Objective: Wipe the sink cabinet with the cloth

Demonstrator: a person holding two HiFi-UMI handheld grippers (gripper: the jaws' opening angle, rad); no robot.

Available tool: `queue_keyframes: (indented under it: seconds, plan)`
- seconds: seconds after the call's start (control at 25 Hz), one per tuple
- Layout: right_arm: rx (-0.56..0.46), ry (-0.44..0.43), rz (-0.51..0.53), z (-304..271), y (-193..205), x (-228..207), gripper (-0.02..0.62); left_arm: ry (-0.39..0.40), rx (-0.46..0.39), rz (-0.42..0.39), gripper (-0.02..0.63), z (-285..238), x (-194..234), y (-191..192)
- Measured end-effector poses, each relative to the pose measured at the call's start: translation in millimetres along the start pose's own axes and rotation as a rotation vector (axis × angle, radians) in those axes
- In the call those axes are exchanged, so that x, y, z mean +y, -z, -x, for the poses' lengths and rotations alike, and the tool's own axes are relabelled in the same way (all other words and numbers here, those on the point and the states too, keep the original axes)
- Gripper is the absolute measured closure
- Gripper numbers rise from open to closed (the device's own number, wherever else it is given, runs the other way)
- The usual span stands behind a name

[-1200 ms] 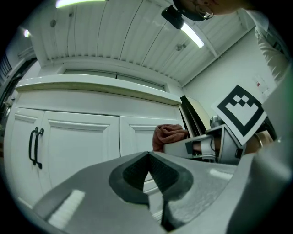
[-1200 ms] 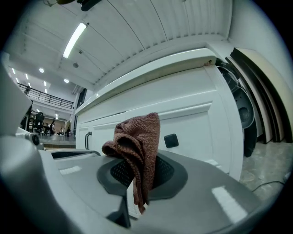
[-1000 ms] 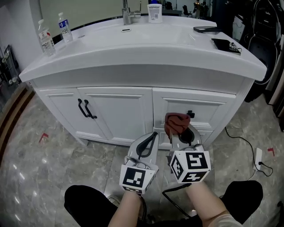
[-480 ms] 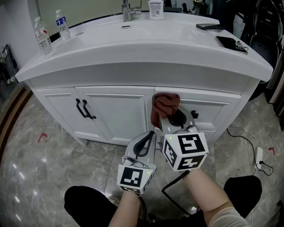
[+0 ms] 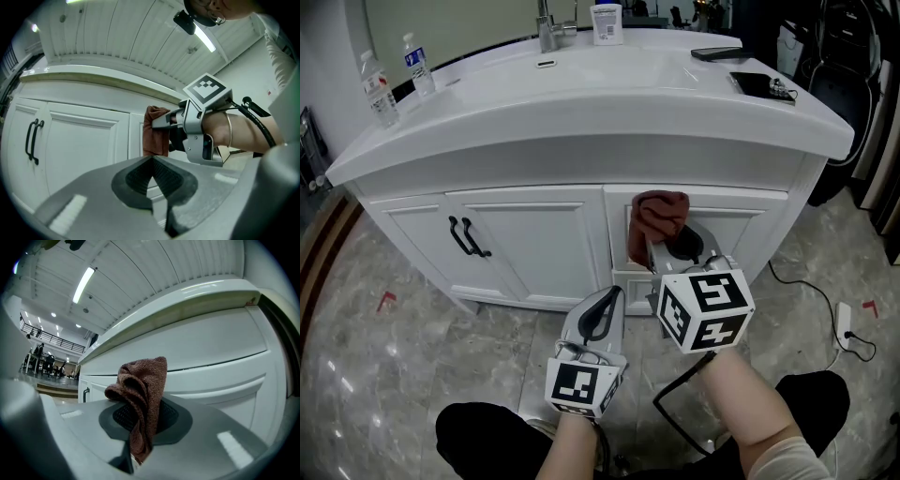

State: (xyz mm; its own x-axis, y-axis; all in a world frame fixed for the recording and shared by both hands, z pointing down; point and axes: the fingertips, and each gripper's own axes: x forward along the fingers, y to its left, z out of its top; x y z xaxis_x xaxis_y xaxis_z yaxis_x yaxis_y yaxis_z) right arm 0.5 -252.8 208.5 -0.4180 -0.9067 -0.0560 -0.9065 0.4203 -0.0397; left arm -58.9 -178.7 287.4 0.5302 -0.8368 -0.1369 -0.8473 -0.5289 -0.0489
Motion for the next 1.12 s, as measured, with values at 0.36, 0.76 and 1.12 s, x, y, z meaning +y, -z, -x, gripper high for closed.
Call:
queue_keyframes:
  seconds: [0.36,0.76,1.12]
  plan:
    - [0.005,0.061,-0.017,28.0,-3.5,-46.4,0.508,0.027,0.012,-0.028,0.605,-4.1,-25.0,-4.0]
    - [-0.001,0.173,-0.002,62.7,-7.9,-100.0,0.511,0.102,0.020,-0.022,0.605,-23.3,-63.5,3.0]
    - [0.029,0.303,0.022,95.2,-10.9,-153.0,0.512,0.143,0.032,0.009,0.605,-23.7,-85.3,12.6]
